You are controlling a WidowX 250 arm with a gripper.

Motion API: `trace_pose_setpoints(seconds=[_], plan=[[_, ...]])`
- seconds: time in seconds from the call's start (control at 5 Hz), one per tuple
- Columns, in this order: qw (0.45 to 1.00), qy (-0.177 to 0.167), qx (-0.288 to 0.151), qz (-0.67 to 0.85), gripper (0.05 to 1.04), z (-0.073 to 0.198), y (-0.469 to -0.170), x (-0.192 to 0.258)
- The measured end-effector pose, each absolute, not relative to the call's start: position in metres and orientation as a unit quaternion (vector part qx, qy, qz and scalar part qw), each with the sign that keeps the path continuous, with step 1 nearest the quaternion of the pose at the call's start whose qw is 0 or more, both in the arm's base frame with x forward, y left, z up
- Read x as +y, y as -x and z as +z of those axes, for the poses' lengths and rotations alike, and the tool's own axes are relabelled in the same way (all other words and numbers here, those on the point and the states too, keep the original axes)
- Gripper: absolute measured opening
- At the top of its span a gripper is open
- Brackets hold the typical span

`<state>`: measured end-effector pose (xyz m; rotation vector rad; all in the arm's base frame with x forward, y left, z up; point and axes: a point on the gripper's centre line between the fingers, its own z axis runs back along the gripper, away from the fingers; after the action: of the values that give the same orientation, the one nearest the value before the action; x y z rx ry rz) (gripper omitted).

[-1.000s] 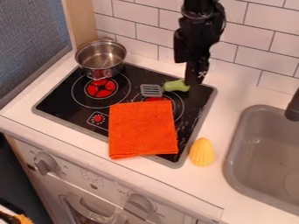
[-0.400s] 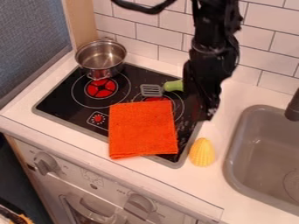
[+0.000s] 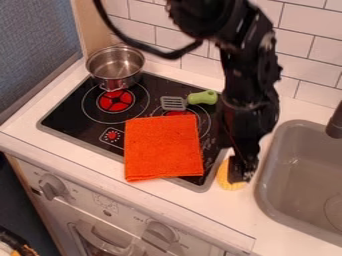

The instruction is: Moved yellow pear from right side to the burner to the top middle .

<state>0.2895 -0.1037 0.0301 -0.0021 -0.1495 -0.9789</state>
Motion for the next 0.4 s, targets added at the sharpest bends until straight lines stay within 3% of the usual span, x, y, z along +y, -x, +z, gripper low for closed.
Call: trace_pose_setpoints(seconds=[0.2,0.4], plan=[[0.878,0.017,-0.073,-0.473,1.001,0.024,-0.284,-0.113],[0.873,0.015,-0.068,-0.483,0.934,0.011,-0.284,-0.116]])
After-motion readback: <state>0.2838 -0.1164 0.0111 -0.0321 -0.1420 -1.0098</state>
